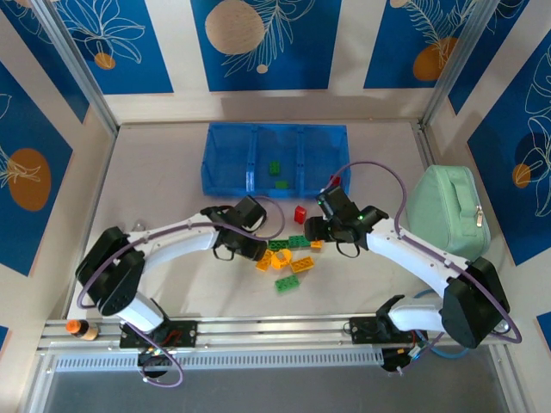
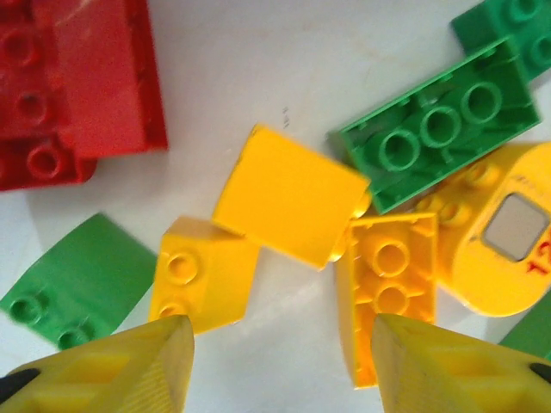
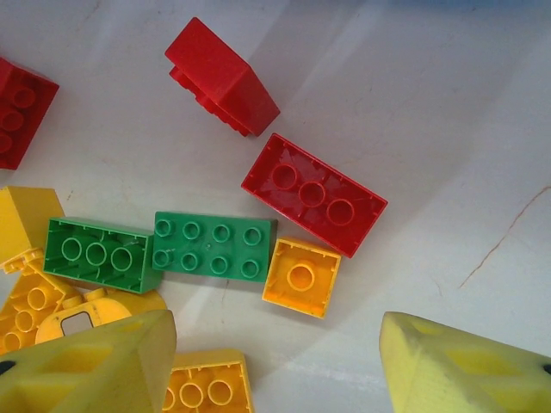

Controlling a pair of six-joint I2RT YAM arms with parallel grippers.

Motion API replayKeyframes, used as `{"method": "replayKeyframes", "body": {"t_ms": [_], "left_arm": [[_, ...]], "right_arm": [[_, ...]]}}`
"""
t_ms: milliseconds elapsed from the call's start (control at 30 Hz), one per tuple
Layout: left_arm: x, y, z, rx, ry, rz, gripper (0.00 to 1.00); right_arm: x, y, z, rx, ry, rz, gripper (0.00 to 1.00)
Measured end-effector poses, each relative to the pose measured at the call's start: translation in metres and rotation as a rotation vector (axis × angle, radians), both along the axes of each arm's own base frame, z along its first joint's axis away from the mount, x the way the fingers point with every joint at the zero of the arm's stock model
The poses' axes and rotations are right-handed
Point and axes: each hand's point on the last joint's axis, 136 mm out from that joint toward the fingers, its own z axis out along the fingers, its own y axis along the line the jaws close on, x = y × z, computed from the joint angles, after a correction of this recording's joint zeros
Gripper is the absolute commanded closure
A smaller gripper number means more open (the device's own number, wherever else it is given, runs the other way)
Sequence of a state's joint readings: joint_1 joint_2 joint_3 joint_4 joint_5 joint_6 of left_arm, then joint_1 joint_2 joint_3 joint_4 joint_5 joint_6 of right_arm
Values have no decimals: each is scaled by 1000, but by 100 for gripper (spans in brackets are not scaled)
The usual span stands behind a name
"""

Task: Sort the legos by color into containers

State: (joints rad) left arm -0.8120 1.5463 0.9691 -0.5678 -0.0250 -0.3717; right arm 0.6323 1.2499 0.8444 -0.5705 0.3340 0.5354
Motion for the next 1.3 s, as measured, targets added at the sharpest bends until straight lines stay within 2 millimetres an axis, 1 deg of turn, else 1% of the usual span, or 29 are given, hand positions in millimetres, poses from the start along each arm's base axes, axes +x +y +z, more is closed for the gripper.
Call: {"method": "replayKeyframes", "body": {"t_ms": [200,333,533,800,1000,1100,1300], "left_arm": [[8,4,1,12,-43,31,45],[13,5,-5,31,-50,38,45],[23,1,-12,68,-54,39,46],[33,0,-11,95,-81,33,47],[33,1,-11,105,-87,26,47],[33,1,-11,104,-85,25,49],[29,1,-14,96,-70,19,50]], "right_arm": [[1,0,0,2,-3,-11,36],[1,0,1,2,-4,-16,36],[2,-2,1,-4,-9,-27,36],[3,-3,4,-3,-22,-36,37],[3,-3,4,1,-21,-42,37],[3,-3,4,0,-21,-42,37],[3,-4,4,3,-20,-49,37]]}}
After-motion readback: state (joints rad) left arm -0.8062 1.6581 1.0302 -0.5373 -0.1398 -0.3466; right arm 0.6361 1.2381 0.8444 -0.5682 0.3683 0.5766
